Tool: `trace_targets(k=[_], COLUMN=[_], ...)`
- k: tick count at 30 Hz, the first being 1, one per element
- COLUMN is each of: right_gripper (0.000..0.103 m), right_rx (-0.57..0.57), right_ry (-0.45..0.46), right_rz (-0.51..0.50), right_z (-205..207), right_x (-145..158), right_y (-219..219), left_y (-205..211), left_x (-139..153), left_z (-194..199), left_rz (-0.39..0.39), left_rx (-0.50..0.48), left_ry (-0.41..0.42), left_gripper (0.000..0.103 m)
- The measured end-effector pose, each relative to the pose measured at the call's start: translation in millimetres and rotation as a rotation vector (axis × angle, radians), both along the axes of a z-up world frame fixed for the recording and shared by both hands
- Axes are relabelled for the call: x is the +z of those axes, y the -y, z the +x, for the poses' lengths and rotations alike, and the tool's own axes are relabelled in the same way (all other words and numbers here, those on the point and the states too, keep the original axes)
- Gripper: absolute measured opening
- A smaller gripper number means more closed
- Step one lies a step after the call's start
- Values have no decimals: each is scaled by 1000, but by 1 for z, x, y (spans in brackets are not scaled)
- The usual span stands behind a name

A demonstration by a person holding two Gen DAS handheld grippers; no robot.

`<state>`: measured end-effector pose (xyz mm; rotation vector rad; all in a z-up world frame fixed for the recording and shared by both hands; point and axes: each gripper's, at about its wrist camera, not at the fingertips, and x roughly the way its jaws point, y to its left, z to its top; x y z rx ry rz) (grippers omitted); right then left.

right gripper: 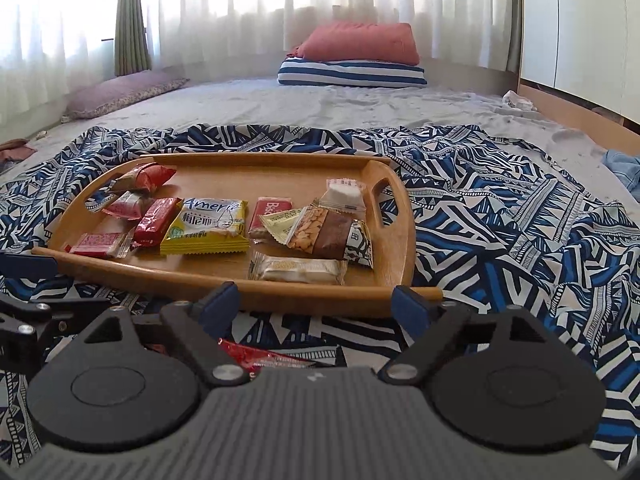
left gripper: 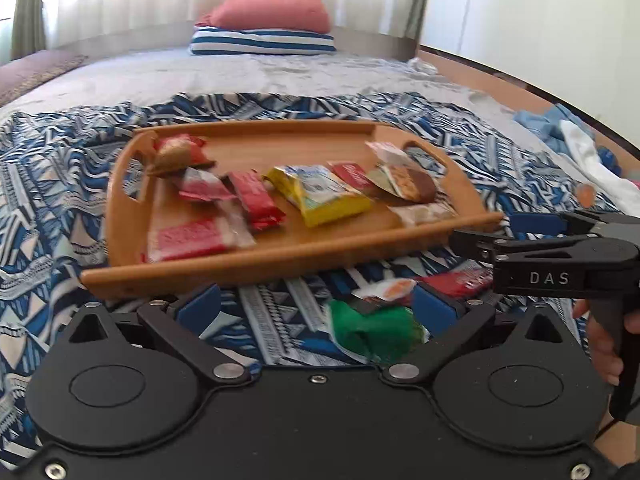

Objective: Organize snacks
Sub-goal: 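Release both packets on the tray and withdraw both tools to the remaining snacks, then grasp the green packet with the left tool while the right tool grasps the red stick snack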

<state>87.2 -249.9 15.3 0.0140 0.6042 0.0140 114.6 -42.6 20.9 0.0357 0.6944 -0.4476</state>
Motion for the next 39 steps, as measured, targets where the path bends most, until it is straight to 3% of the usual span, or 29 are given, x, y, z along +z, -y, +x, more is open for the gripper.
trace_targets(k=[7, 9, 13, 14, 21, 28, 39], right_gripper=[96, 97, 98, 98, 99, 98, 82], right_rx=[6, 8, 23, 28, 79, 141, 127], right_ry=[-14, -13, -18, -20, -29, -16, -75], right_rz=[1, 1, -16, -18, -26, -96, -70], right_z=[-13, -16, -20, -20, -20, -16, -6], right_x=[-2, -3, -6, -7, -10, -15, -22], right_y=[11, 13, 14, 14, 3, -22, -42], left_y=[21, 24, 24, 23, 8, -18, -34], left_x=[-10, -14, -20, -19, -13, -9, -10], left_z=[-1, 5, 10, 10, 8, 5, 2], left_rz=[-15, -33, -51, -54, -55, -50, -47], left_rx=[-59, -65, -47, -47, -5, 69, 112], left_ry=[-27, -62, -78, -84, -86, -73, -71], left_gripper=[98, 90, 56, 51, 48, 48, 49])
